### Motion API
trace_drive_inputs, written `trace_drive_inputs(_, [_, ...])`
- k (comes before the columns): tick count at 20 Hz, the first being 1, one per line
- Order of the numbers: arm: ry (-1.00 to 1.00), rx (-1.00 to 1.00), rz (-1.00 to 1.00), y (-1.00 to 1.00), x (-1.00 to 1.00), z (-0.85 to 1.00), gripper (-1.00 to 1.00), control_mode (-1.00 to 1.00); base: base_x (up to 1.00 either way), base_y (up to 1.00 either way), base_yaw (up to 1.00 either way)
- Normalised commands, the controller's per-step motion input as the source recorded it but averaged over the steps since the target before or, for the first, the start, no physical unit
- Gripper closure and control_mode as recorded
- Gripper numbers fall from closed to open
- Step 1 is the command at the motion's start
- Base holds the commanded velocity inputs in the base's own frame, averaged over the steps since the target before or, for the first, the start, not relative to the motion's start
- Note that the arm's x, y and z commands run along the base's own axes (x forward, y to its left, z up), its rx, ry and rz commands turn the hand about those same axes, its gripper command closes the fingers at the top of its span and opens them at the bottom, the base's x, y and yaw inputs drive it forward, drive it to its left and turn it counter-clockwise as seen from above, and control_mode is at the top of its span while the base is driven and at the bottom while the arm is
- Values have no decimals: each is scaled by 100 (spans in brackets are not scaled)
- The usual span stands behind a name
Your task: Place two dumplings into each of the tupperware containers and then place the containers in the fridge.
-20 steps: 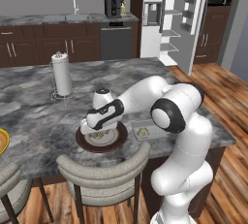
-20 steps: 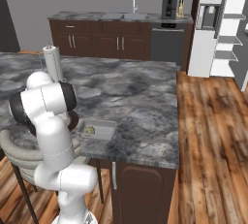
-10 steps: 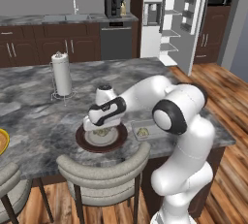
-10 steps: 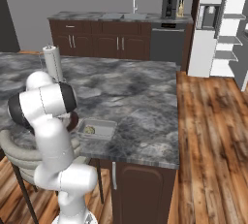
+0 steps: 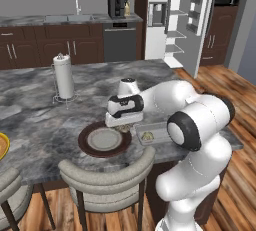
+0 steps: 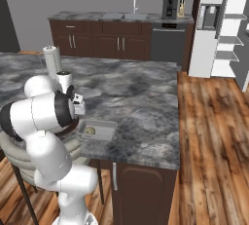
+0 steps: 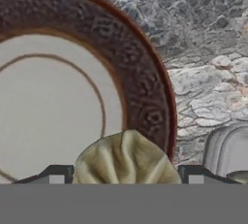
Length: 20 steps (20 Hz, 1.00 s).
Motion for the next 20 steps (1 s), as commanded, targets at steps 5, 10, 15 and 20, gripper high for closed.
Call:
trace_drive_inputs(5, [9, -3, -1, -88, 0, 13, 100, -100, 0, 0, 0])
trace_drive_inputs(10, [11, -7, -2, -67, 0, 5, 100, -100, 0, 0, 0])
trace_drive_inputs(15, [4, -1, -2, -35, 0, -14, 100, -100, 0, 0, 0])
trace_drive_inputs(20, [0, 0, -1, -46, -2, -24, 100, -100, 0, 0, 0])
